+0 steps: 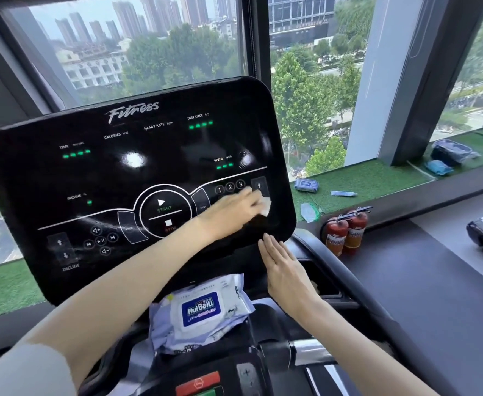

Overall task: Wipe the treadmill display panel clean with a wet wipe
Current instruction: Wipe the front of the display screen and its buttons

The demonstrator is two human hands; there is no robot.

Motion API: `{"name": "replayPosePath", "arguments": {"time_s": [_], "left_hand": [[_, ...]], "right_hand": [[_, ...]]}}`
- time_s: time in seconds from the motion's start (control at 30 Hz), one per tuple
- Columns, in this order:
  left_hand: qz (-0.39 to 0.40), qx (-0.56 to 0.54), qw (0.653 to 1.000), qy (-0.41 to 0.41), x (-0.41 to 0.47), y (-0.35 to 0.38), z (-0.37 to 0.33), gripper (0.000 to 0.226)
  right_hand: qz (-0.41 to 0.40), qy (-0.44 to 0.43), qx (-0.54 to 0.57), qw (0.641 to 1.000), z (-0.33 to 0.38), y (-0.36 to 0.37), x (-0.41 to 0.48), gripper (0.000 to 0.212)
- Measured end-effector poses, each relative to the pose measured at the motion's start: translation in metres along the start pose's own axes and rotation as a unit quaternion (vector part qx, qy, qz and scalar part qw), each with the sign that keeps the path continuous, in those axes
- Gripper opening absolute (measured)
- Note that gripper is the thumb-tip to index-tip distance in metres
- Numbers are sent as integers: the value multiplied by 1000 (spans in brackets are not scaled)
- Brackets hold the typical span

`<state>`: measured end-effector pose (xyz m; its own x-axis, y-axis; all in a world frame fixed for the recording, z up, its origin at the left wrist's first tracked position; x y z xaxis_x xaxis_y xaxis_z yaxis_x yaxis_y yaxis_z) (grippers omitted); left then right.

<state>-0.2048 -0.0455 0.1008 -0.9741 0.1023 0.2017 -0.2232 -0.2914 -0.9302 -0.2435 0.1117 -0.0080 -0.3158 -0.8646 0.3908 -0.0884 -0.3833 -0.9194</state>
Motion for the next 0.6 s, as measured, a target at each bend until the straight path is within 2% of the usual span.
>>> {"name": "replayPosePath", "arguments": {"time_s": [0.03,0.07,0.1,0.17,0.2,0.23,0.33,0.37,0.43,0.47,0.5,0.53,0.6], "left_hand": [[-37,-26,996,-77,2,-4,2,55],[-46,-48,991,-118,2,-3,1,53],[-27,-51,993,-100,1,1,-3,52],[36,3,997,70,-9,12,-12,51],[52,20,990,128,-14,9,-11,49],[59,20,991,118,-14,4,-4,48],[-35,-30,997,-63,-8,-8,11,53],[-26,-21,998,-56,-7,-9,7,54],[37,36,993,102,-15,-1,-6,46],[45,51,988,138,-19,0,-7,43],[41,38,992,111,-19,-4,-3,43],[11,6,999,34,-15,-6,4,46],[-50,-44,992,-112,-11,-8,7,51]], "right_hand": [[-2,4,0,1000,1,1,0,77],[-3,8,1,1000,2,2,0,77],[-4,12,3,1000,3,2,0,77],[-5,12,14,1000,3,0,0,76],[-6,10,19,1000,1,-1,0,75],[-6,8,23,1000,0,-2,0,75],[-15,15,41,999,0,-3,1,73],[-15,19,44,999,2,-3,2,73],[-13,20,46,999,2,-3,2,74],[-13,18,47,999,1,-3,2,74],[-13,16,50,999,0,-3,2,75],[-14,16,54,998,-1,-3,2,75],[-14,19,57,998,0,-4,2,75]]}}
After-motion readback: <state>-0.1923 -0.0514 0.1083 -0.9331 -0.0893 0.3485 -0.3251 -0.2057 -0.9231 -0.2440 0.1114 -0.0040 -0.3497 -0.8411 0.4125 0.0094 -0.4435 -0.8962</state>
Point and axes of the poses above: each hand's wrist, its own x-axis towards the middle knuckle, its own y-axis out of the palm, z = x × y, the point moved 1 cm from there along x, towards the middle knuckle
